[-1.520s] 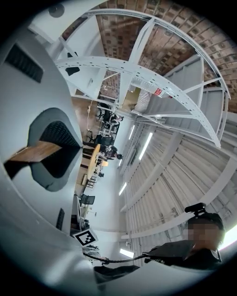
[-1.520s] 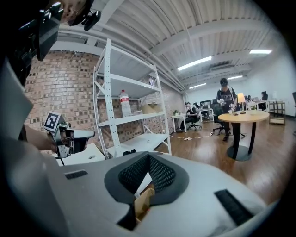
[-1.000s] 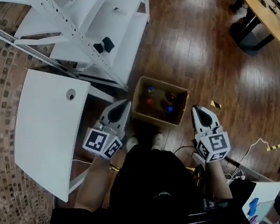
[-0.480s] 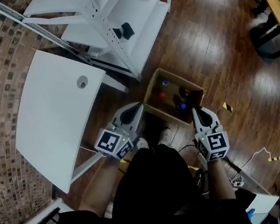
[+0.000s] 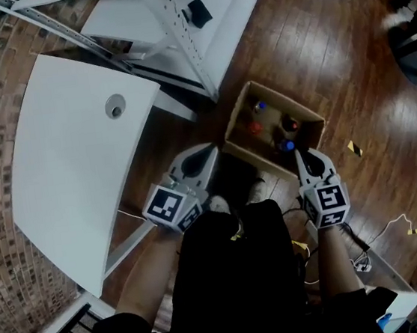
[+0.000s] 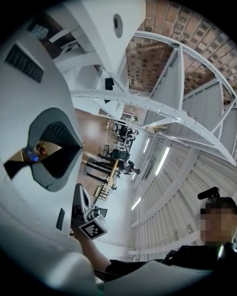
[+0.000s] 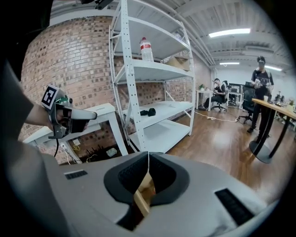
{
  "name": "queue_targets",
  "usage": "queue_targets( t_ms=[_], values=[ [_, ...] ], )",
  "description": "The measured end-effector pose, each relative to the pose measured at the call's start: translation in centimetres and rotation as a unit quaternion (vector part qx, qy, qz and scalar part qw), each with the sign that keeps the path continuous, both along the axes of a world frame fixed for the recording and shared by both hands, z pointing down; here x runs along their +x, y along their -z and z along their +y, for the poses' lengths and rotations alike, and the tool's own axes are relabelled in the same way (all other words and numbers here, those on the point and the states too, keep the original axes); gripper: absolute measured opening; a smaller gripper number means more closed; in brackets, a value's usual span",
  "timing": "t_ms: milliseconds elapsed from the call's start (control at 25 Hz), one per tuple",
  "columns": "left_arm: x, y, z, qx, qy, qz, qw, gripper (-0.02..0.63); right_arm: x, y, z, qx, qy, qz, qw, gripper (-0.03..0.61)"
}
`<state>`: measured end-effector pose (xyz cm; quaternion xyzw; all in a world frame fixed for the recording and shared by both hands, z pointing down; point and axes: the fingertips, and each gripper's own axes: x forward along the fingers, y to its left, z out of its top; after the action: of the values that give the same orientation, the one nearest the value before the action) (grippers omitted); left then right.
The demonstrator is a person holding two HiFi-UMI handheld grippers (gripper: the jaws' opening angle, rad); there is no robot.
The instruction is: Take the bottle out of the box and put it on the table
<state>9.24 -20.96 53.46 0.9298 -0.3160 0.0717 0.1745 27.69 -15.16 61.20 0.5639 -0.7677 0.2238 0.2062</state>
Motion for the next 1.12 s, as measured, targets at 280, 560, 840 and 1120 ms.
queue_targets(
  t_ms=[280,560,840,1120],
  values=[
    [2.6,-12.7,-4.0,0.031,-0.032,0.018,0.9989,0.005,2.3,-11.6,-2.9,0.021,-0.013,0.023,0.999,0.008],
    [6.8,-26.9,-6.6,0.092,-0.086,0.033,0.9915,0.005,3.5,-24.5,-7.0,0.074,0.018,0.009,0.997,0.069],
    [8.5,-32.3,-7.3,0.113,-0.096,0.049,0.9878,0.005,2.2,-30.2,-8.0,0.091,0.056,0.019,0.994,0.071],
    [8.2,-34.3,-7.7,0.073,-0.081,0.064,0.9919,0.005,0.7,-36.0,-8.6,0.019,0.090,0.002,0.996,0.109]
  ],
)
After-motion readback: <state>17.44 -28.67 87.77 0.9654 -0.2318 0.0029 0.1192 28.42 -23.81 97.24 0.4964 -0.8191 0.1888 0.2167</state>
